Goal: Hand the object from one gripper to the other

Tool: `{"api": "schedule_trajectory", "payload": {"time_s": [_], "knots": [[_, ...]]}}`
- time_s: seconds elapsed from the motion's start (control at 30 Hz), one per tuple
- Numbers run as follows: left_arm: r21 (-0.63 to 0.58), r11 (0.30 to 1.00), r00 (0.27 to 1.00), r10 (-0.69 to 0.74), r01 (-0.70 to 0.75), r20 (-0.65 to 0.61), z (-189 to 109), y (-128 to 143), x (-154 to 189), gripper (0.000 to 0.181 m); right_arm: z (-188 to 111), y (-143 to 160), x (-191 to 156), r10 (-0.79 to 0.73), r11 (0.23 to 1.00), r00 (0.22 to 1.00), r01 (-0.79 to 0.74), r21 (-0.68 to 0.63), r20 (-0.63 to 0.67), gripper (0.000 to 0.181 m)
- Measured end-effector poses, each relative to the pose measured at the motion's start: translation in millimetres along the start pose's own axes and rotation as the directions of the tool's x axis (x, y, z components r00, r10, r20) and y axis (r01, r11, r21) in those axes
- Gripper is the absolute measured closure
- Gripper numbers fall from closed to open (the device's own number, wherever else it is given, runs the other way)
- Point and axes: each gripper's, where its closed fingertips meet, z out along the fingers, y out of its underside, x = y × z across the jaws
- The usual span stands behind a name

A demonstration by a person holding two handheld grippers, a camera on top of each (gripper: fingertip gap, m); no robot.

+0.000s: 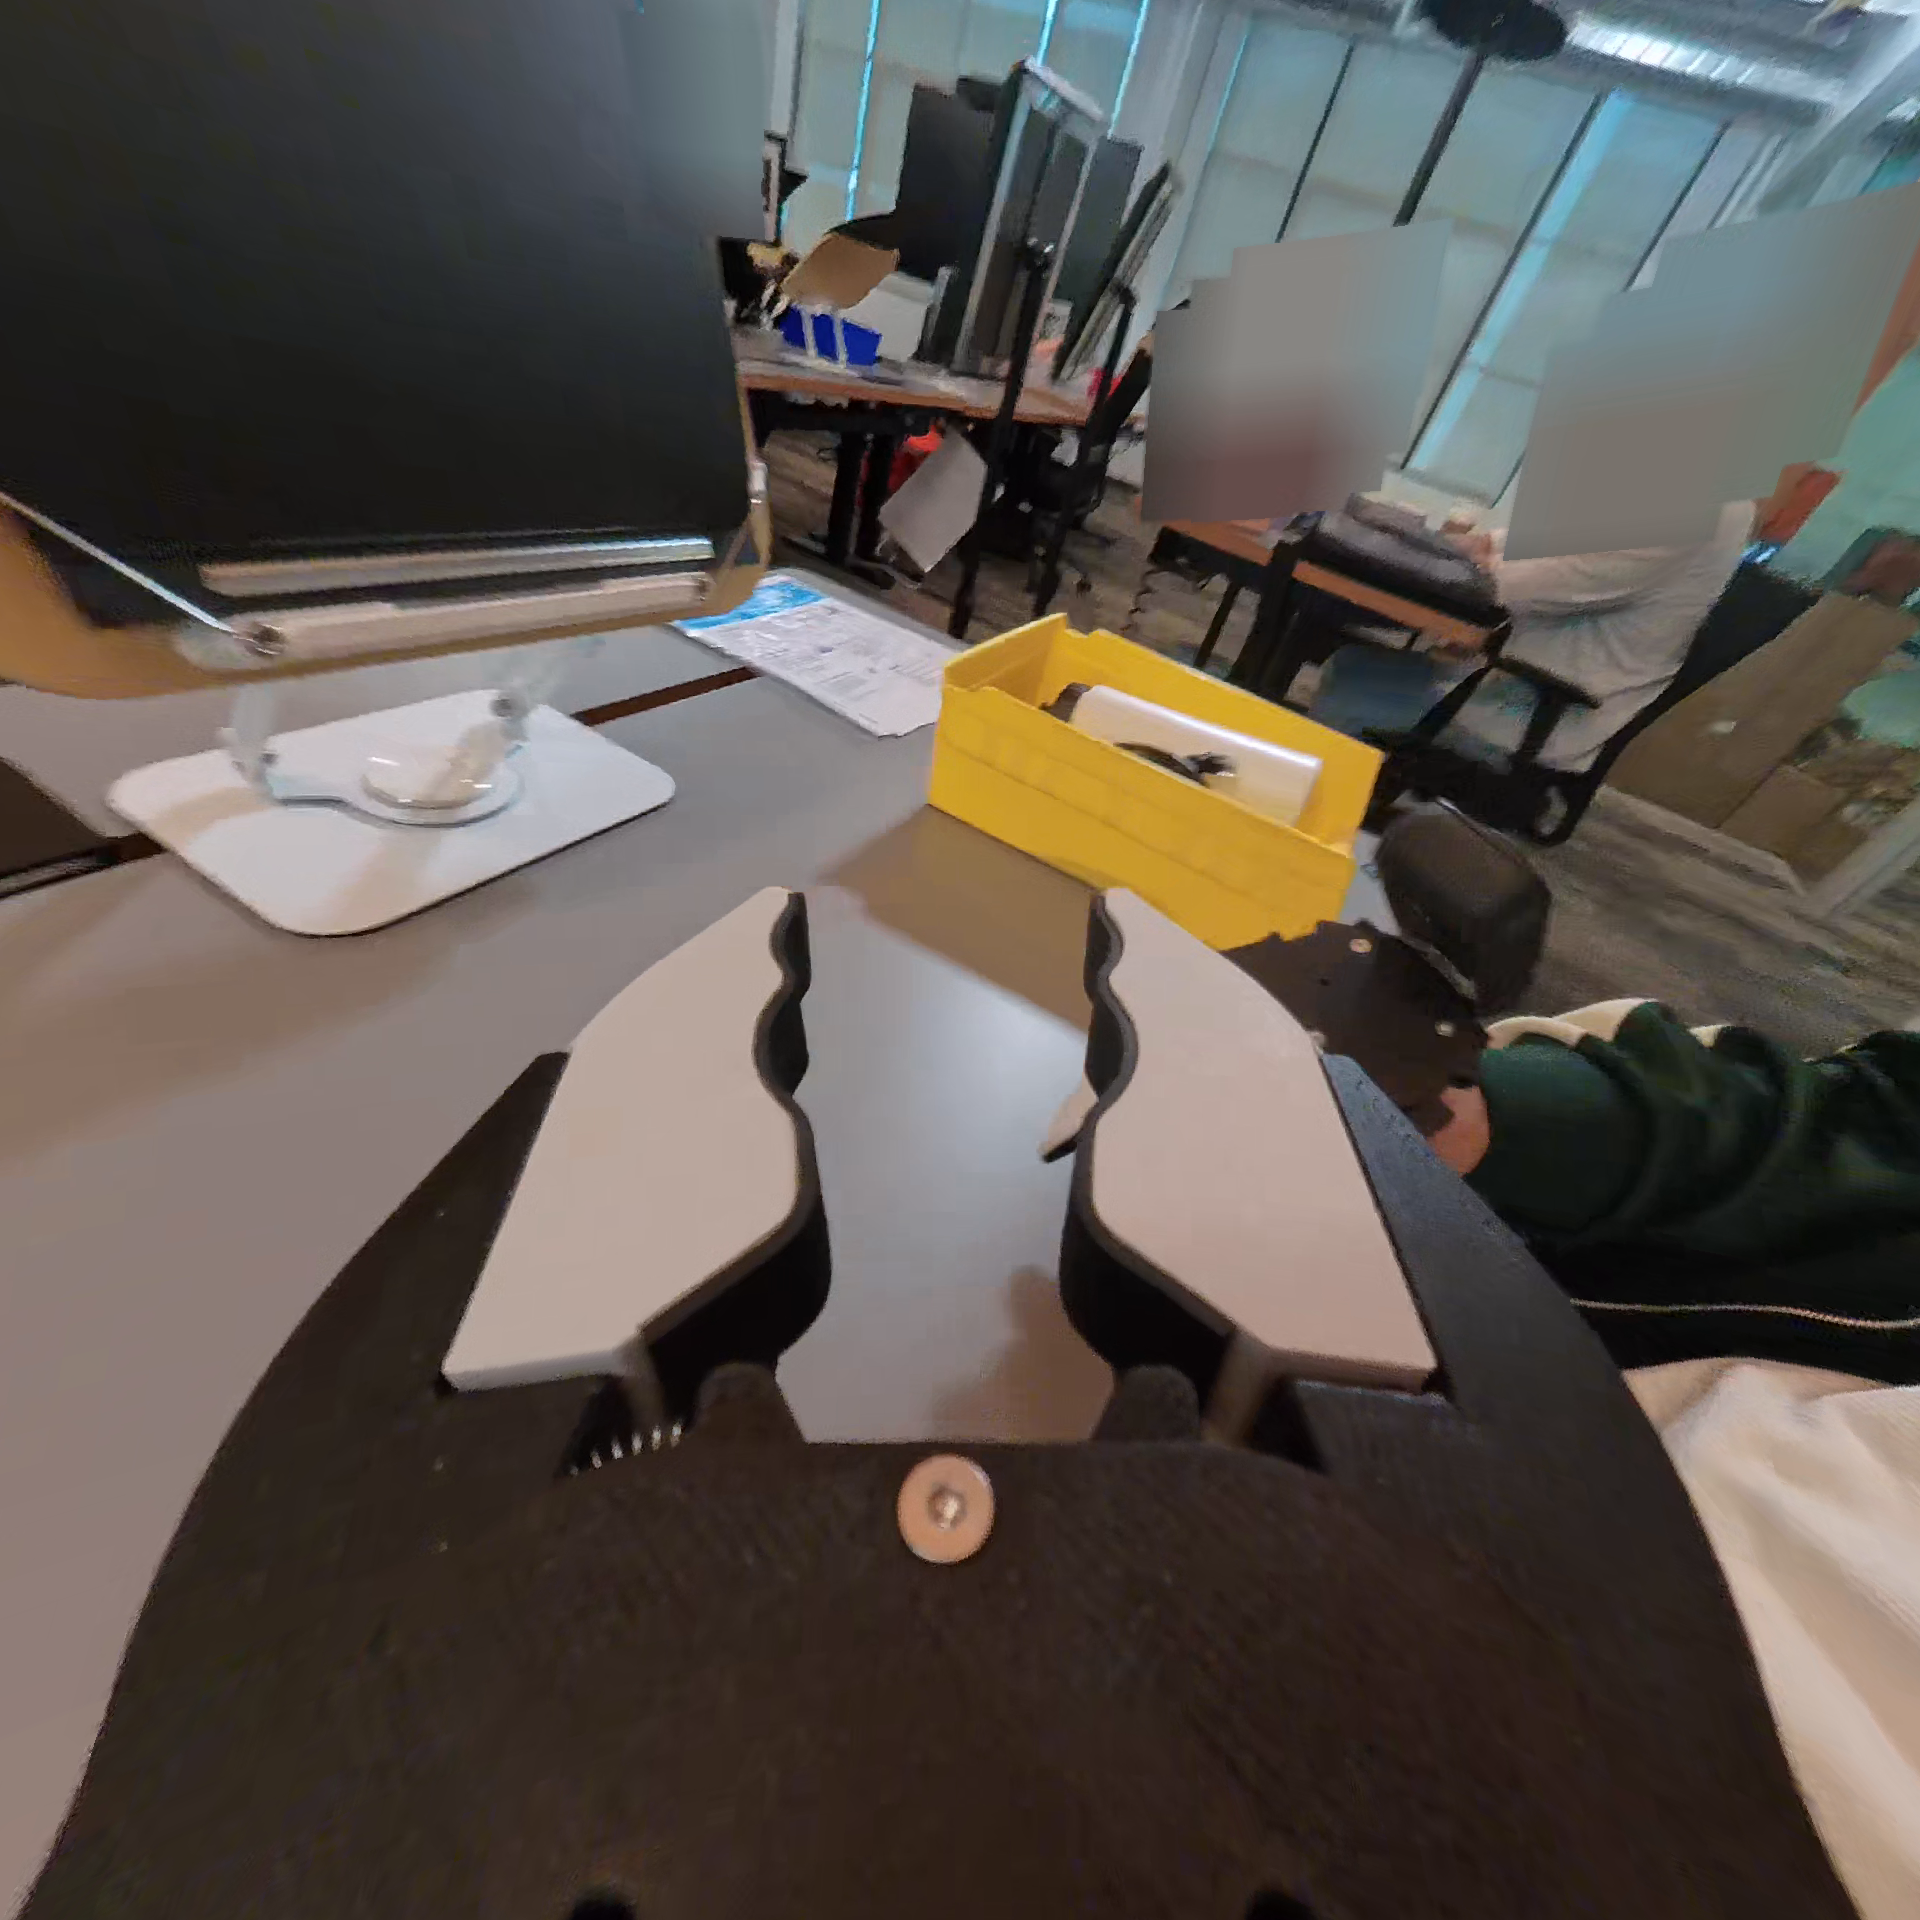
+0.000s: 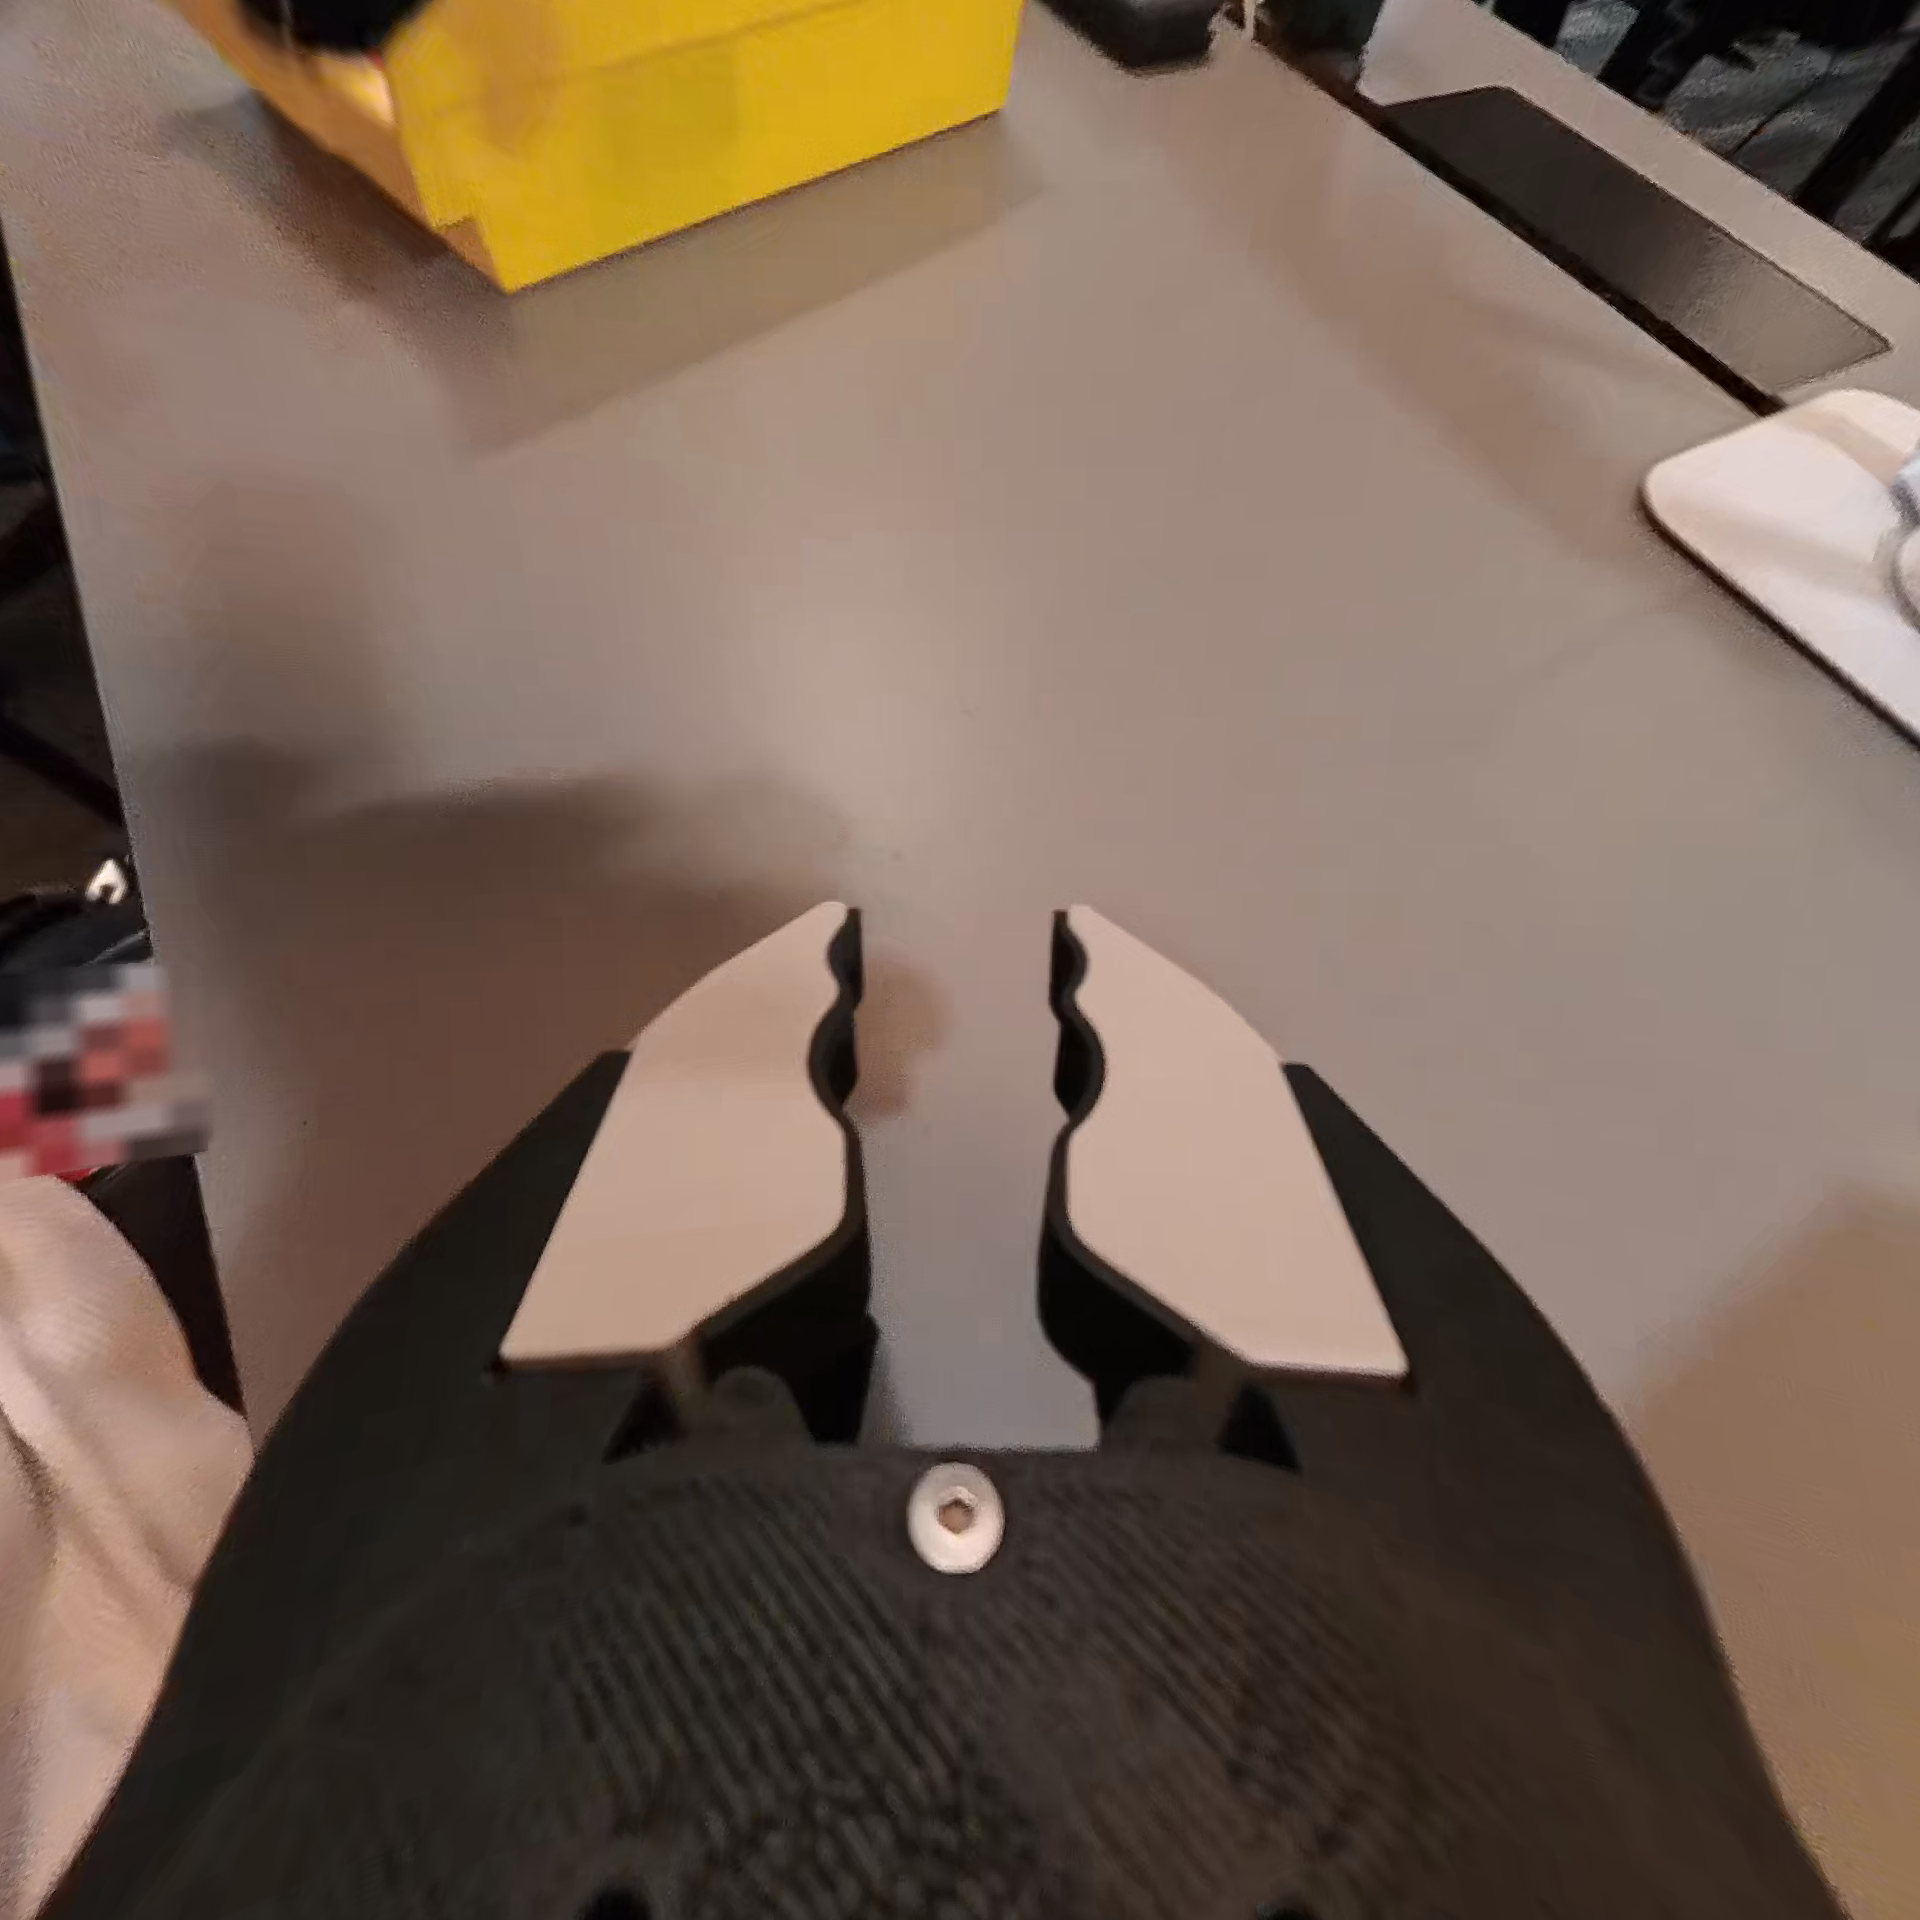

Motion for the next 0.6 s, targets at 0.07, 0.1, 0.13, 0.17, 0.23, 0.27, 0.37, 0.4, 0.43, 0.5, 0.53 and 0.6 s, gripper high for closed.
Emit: {"api": "schedule_trajectory", "payload": {"time_s": [0.07,0.1,0.13,0.17,0.23,0.27,0.37,0.4,0.43,0.5,0.53,0.6], "knots": [[-0.080,0.996,0.996,0.043,-0.037,0.075,-22,-11,-20,0.129,-1,-3,-4,-0.070,0.997,0.997,0.070,0.017,-0.027,0.143],[-0.139,0.989,0.990,0.074,-0.057,0.124,-38,-14,-33,0.129,-4,-5,-2,-0.103,0.994,0.993,0.105,0.036,-0.054,0.143],[-0.198,0.977,0.976,0.113,-0.076,0.186,-56,-15,-48,0.130,-8,-6,0,-0.122,0.990,0.990,0.126,0.057,-0.074,0.144],[-0.247,0.964,0.952,0.163,-0.098,0.258,-78,-17,-65,0.134,-13,-7,1,-0.125,0.988,0.989,0.131,0.077,-0.080,0.146],[-0.326,0.939,0.868,0.253,-0.113,0.428,-128,-19,-103,0.139,-20,-7,4,-0.099,0.987,0.992,0.107,0.121,-0.077,0.150],[-0.359,0.929,0.811,0.276,-0.088,0.516,-156,-17,-123,0.139,-22,-6,8,-0.077,0.987,0.994,0.087,0.135,-0.074,0.151],[-0.412,0.909,0.676,0.268,0.057,0.686,-231,7,-167,0.139,-22,2,21,-0.006,0.991,0.998,0.015,0.130,-0.069,0.150],[-0.414,0.903,0.674,0.234,0.117,0.701,-247,20,-175,0.140,-20,6,24,0.017,0.992,0.998,-0.009,0.123,-0.060,0.150],[-0.411,0.894,0.686,0.185,0.181,0.704,-259,36,-179,0.140,-18,9,27,0.040,0.993,0.998,-0.034,0.116,-0.048,0.150],[-0.409,0.862,0.721,0.076,0.300,0.688,-272,68,-185,0.140,-14,13,30,0.090,0.990,0.996,-0.087,0.109,-0.023,0.150],[-0.410,0.845,0.741,0.024,0.344,0.671,-274,83,-185,0.140,-13,13,31,0.117,0.987,0.993,-0.116,0.112,-0.008,0.150],[-0.419,0.815,0.772,-0.053,0.400,0.633,-270,106,-186,0.142,-13,11,32,0.168,0.978,0.986,-0.169,0.124,0.024,0.151]]}}
